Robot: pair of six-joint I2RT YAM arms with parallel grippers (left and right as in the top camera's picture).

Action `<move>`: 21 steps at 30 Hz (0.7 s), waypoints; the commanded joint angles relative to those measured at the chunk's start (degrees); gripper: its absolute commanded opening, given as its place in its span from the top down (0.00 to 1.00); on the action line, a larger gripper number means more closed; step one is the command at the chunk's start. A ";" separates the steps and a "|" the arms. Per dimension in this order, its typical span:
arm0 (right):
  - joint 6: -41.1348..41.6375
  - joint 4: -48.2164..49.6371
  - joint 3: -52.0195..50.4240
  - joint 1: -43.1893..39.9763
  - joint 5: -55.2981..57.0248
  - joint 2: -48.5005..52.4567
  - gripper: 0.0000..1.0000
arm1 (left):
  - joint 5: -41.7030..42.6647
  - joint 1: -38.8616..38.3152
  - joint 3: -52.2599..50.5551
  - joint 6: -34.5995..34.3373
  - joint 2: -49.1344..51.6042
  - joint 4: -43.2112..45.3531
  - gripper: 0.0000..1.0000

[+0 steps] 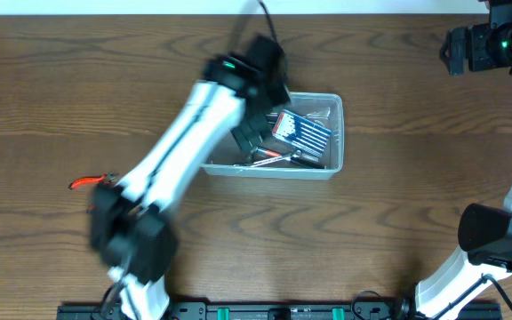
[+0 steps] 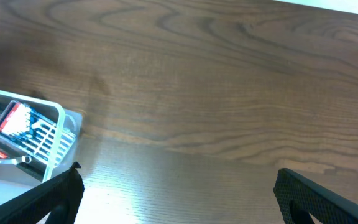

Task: Pack container
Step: 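Move the left gripper to the red-black pliers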

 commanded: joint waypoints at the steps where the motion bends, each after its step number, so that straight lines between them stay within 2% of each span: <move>1: -1.11 -0.07 0.81 0.09 -0.48 -1.27 0.01 | -6.45 8.61 3.50 -15.43 -11.96 -4.09 0.02; 5: -1.11 0.02 0.81 0.09 -0.48 -1.27 0.01 | -6.43 21.73 3.41 -21.18 -19.06 -9.42 0.02; 9: -1.11 0.46 0.81 0.09 -0.48 -1.27 0.01 | -4.50 35.78 1.44 -30.03 -22.27 -11.10 0.01; 11: -1.11 0.55 0.81 0.09 -0.48 -1.27 0.01 | -4.50 40.63 -0.33 -38.49 -22.45 -11.78 0.02; 14: -1.09 0.55 0.81 0.09 -0.48 -1.27 0.01 | -3.74 46.90 -5.53 -54.64 -22.12 -12.55 0.02; 19: -1.09 0.33 0.81 0.09 -0.48 -1.27 0.01 | 2.78 53.46 -18.05 -81.90 -21.33 -8.39 0.02; 21: -1.07 -0.28 0.81 0.09 -0.48 -1.27 0.01 | 4.92 54.99 -22.23 -87.65 -20.59 -5.55 0.02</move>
